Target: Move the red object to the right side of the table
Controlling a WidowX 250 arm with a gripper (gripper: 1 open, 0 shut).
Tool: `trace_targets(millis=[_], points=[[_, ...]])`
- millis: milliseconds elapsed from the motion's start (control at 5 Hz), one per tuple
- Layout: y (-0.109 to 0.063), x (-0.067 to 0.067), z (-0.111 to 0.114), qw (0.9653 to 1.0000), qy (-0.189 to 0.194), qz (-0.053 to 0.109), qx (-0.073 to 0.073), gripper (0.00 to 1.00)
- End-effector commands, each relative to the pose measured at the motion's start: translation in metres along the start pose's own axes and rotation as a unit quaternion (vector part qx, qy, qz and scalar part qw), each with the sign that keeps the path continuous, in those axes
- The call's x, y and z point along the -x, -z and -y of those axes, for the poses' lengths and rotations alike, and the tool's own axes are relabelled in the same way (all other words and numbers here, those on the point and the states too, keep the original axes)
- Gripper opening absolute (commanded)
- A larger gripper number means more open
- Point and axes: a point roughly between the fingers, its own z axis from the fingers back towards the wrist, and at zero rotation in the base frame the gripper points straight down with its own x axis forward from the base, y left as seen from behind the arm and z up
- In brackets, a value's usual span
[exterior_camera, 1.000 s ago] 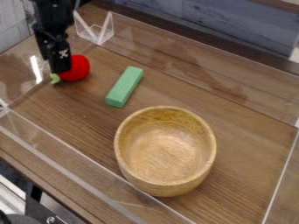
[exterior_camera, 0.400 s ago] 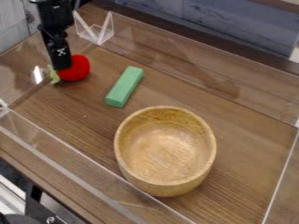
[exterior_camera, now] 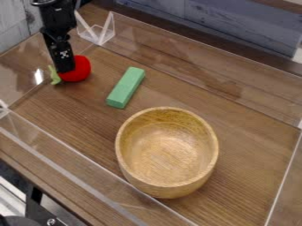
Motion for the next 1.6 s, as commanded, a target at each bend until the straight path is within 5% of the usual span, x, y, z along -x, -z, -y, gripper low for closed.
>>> trace_targets(millis=[0,200,800,1000,1400], points=[[-0.015,-0.006,-0.008,0.9995,-0.027,0.008,-0.015,1.00],[-0.017,-0.012,-0.012,0.9986,-0.050,0.008,-0.012,1.00],[0.006,-0.026,-0.012,0.9982,0.059,-0.008,0.003,1.00],[0.007,-0.031,-0.007,0.9965,0.082,-0.011,0.005,0.00],[0.005,-0.037,0.000,0.9965,0.083,-0.010,0.011,0.00]])
